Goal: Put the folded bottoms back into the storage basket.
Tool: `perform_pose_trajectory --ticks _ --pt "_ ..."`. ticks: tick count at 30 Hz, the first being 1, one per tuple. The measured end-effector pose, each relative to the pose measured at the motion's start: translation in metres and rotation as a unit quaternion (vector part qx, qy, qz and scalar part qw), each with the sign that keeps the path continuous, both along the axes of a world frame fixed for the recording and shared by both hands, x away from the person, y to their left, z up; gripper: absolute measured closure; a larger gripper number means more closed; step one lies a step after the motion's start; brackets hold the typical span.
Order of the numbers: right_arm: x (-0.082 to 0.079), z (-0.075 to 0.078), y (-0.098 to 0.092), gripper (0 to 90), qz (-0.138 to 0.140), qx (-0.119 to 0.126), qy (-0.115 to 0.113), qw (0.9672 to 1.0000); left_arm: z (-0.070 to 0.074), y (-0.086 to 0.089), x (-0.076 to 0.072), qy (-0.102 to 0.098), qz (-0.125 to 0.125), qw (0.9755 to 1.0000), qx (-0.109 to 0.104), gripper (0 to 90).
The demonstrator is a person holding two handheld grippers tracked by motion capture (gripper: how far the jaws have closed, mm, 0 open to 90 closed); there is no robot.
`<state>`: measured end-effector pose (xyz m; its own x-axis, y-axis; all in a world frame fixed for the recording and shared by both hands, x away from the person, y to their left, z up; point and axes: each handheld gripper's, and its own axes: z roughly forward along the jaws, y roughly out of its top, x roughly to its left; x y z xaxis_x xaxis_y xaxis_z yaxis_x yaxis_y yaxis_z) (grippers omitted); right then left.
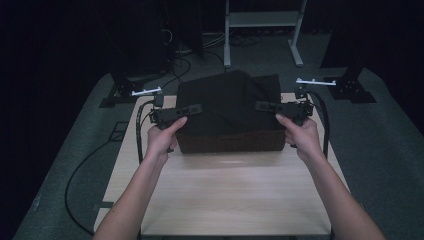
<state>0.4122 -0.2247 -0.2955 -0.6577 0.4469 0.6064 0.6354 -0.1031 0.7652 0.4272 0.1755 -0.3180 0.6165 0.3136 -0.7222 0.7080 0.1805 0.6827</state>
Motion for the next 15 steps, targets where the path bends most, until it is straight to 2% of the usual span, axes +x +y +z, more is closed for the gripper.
perform_pose_trajectory --ticks 2,6,10,15 --pt "0.004 0.001 0.000 74.6 -0.002 -0.003 0.000 1.0000 0.001 -0.001 0.004 -0.002 0.000 1.0000 0.004 74.6" --pt "0.010 0.003 -0.001 74.6 -0.006 -0.003 -0.001 1.0000 0.002 -0.002 0.009 0.003 0.006 1.0000 -0.006 74.6" --pt "0.017 0.007 0.000 74.6 -0.007 -0.010 0.000 0.9999 0.004 -0.003 0.017 0.002 0.008 1.0000 0.005 74.6" --pt "0.024 0.008 0.000 74.6 -0.010 -0.011 -0.002 0.9999 0.005 -0.004 0.025 0.006 0.011 0.9999 0.006 74.6"
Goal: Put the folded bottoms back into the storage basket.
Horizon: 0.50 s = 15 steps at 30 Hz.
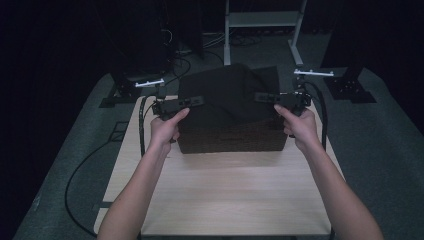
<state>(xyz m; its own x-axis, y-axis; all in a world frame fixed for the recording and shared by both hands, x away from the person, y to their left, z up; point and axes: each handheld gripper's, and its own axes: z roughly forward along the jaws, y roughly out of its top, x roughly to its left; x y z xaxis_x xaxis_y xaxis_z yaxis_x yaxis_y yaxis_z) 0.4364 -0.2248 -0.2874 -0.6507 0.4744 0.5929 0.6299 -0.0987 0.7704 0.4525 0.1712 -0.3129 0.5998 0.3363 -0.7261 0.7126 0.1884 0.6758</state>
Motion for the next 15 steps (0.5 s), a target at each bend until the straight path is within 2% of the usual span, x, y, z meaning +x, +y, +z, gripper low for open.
perform_pose_trajectory --ticks 9,15 --pt "0.017 -0.004 -0.002 74.6 -0.005 -0.001 0.012 0.9999 0.000 -0.003 0.016 0.005 0.003 0.9999 0.011 74.6" --pt "0.030 -0.009 -0.003 74.6 -0.010 -0.004 0.018 0.9998 -0.003 -0.004 0.029 0.011 0.004 0.9999 0.012 74.7"
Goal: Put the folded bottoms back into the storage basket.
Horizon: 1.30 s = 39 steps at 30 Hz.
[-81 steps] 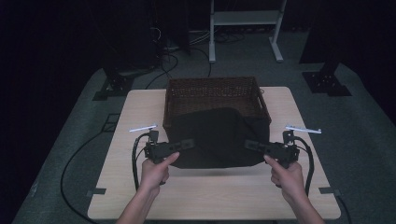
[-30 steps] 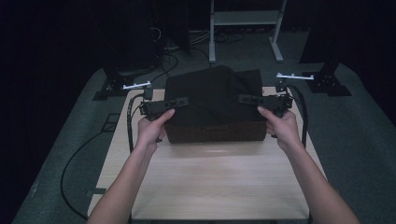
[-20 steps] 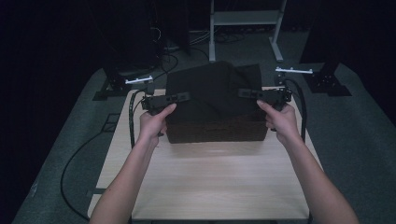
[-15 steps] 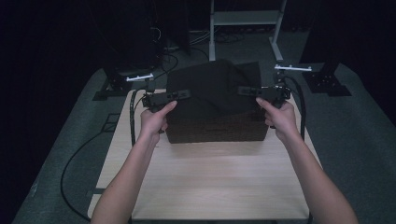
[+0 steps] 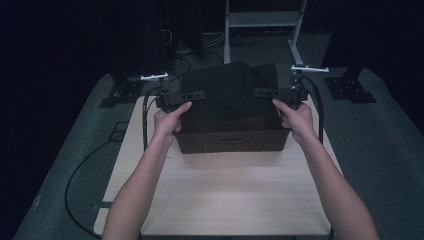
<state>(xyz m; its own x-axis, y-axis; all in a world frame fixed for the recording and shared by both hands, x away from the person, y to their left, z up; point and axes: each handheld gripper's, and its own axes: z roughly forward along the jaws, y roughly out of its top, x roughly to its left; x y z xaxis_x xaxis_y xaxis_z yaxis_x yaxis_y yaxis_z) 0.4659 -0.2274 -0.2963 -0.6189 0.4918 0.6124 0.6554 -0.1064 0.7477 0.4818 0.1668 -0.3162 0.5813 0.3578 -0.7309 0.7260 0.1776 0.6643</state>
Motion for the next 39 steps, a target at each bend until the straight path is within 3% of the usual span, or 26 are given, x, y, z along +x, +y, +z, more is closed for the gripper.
perform_pose_trajectory --ticks 11,18,26,39 --pt "0.024 -0.009 0.007 74.6 -0.005 -0.010 0.019 0.9998 -0.015 0.007 0.022 0.020 0.017 0.9996 0.006 74.9" --pt "0.036 -0.016 0.010 74.6 -0.009 -0.018 0.027 0.9994 -0.019 0.005 0.036 0.021 0.018 0.9993 0.024 75.1" --pt "0.048 -0.028 0.010 74.6 -0.018 -0.022 0.044 0.9986 -0.031 0.002 0.045 0.036 0.032 0.9983 0.032 75.2" --pt "0.063 -0.051 0.015 74.6 -0.019 -0.024 0.064 0.9975 -0.043 0.001 0.052 0.039 0.043 0.9967 0.057 75.6"
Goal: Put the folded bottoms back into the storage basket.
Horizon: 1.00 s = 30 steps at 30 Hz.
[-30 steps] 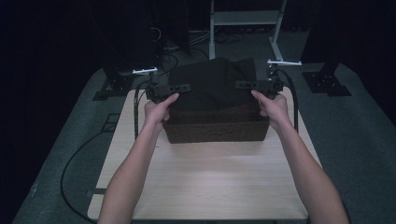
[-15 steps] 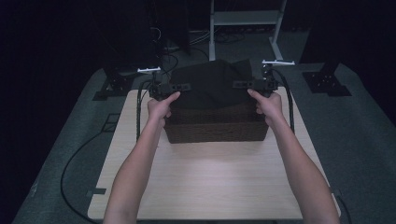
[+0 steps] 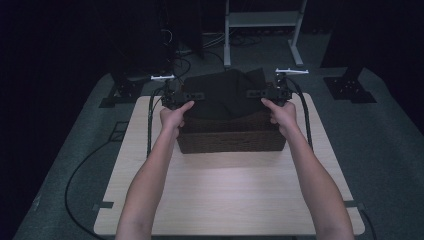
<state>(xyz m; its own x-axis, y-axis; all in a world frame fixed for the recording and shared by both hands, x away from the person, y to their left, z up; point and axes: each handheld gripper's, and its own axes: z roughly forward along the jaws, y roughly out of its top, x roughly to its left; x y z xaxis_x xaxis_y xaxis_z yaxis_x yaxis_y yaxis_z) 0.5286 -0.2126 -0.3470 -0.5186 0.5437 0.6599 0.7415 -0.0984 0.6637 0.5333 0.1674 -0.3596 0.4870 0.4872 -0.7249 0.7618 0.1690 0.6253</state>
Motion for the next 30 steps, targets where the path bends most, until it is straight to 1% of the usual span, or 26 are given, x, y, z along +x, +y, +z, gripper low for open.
perform_pose_trajectory --ticks 3,6,9,12,14,17,21,24,30 --pt "0.002 -0.004 0.001 74.6 -0.001 0.001 0.005 1.0000 -0.001 0.000 0.001 0.003 0.002 1.0000 0.001 75.6" --pt "0.003 -0.009 0.000 74.5 -0.002 0.003 0.009 1.0000 -0.004 -0.002 0.000 0.004 0.004 0.9999 0.009 75.6" --pt "0.004 -0.015 -0.001 74.5 -0.005 0.000 0.016 0.9999 -0.011 -0.003 0.000 0.010 0.009 0.9998 0.011 75.6" --pt "0.005 -0.020 -0.002 74.6 -0.005 -0.004 0.020 0.9998 -0.020 -0.004 0.001 0.021 0.014 0.9997 0.008 75.6" --pt "0.006 -0.023 -0.002 74.6 -0.006 -0.009 0.022 0.9997 -0.024 -0.006 0.002 0.023 0.012 0.9995 0.017 75.6" --pt "0.007 -0.027 -0.004 74.5 -0.009 -0.013 0.027 0.9995 -0.025 -0.009 0.002 0.028 0.014 0.9993 0.019 75.6" --pt "0.008 -0.030 -0.006 74.5 -0.013 -0.018 0.032 0.9993 -0.026 -0.012 0.003 0.033 0.016 0.9989 0.031 75.6" --pt "0.008 -0.032 -0.005 74.5 -0.014 -0.024 0.035 0.9990 -0.028 -0.013 0.004 0.037 0.017 0.9986 0.034 75.6" --pt "0.010 -0.039 -0.007 74.5 -0.016 -0.020 0.048 0.9985 -0.031 -0.014 0.005 0.045 0.019 0.9980 0.042 75.6"
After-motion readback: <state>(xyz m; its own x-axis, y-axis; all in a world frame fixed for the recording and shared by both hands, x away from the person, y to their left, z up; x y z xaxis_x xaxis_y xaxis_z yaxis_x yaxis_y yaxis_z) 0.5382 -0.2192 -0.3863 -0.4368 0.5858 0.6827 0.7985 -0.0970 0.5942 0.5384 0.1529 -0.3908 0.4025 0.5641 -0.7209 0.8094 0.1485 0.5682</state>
